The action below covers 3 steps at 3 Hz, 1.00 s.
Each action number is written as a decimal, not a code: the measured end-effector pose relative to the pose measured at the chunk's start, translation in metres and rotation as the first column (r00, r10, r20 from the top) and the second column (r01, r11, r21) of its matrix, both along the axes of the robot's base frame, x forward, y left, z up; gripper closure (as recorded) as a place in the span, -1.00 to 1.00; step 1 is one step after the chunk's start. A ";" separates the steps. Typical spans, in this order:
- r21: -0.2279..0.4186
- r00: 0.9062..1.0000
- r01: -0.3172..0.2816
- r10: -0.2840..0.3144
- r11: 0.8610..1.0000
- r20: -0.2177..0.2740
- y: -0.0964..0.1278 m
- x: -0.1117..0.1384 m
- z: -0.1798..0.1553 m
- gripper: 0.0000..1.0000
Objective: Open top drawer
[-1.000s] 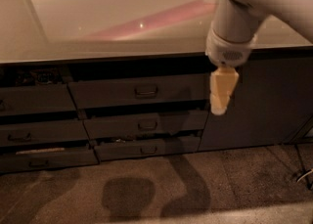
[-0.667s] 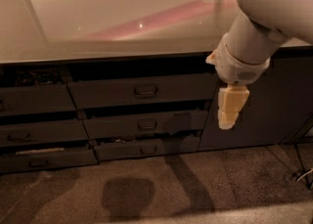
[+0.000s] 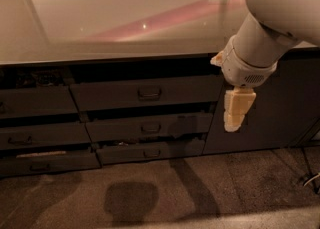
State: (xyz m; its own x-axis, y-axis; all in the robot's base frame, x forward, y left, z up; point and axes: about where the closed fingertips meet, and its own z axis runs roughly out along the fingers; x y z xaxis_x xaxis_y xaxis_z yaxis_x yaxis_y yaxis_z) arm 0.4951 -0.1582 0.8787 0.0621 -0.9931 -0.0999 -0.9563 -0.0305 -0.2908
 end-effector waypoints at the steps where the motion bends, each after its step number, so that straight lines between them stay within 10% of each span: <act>1: 0.101 0.999 -0.044 0.045 0.994 -0.001 -0.001 0.002 -0.002 -1.00; 3: 0.339 0.986 -0.168 0.158 0.926 0.057 -0.006 0.005 0.003 -1.00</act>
Offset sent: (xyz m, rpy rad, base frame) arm -0.0051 -0.0149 0.0183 0.6316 -0.0340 0.3279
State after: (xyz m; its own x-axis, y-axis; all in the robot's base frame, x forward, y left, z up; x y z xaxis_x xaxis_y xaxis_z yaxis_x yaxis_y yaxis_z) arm 0.4996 -0.1644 0.8816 0.2279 -0.8752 -0.4268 -0.9378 -0.0794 -0.3380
